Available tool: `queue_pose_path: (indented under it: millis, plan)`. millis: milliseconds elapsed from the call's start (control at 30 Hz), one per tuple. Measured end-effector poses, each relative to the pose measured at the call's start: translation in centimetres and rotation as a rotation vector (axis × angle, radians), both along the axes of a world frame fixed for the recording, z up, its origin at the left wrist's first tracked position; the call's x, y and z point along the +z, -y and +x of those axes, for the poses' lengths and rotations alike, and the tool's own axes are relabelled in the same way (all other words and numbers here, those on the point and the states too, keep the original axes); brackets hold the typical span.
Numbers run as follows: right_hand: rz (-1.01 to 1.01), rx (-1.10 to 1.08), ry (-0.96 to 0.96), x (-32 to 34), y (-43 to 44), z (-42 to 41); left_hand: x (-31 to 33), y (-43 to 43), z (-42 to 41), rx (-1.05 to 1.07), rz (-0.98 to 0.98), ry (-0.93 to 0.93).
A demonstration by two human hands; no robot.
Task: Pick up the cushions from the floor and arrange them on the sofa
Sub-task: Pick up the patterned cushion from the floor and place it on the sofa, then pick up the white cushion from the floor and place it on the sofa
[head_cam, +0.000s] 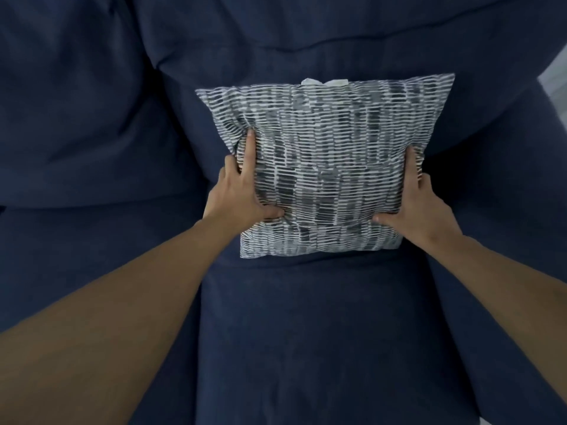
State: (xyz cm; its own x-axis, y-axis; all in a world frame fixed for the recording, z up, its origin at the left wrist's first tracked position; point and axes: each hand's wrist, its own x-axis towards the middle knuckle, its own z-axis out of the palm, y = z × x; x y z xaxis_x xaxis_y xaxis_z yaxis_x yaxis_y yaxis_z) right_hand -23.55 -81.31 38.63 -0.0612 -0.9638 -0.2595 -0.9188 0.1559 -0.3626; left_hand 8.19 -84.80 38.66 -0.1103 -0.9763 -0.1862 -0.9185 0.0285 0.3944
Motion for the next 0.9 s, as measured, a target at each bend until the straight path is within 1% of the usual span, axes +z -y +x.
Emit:
queue_pose_path:
  millis: [167, 300, 433, 633, 733, 900]
  plan:
    - [0.071, -0.016, 0.009, 2.2, -1.9, -0.3, 1.7, -2.6, 0.7, 0.027, 0.05, 0.041]
    - [0.085, -0.035, 0.033, 4.6, -5.9, -0.4, 3.3, -7.7, 2.3, 0.088, 0.095, -0.016]
    - [0.113, -0.039, 0.061, 6.8, -14.1, 1.4, 5.3, -16.3, 3.6, 0.078, 0.125, 0.002]
    - [0.211, -0.011, 0.05, 9.6, -28.7, 5.5, 8.0, -31.2, 6.1, 0.063, 0.243, -0.01]
    - [0.244, -0.032, 0.059, 9.7, -34.0, 7.2, 8.0, -36.5, 8.2, 0.069, 0.31, -0.036]
    - [0.295, -0.075, 0.077, 7.8, -41.4, 11.4, 6.9, -43.5, 14.0, 0.083, 0.457, 0.008]
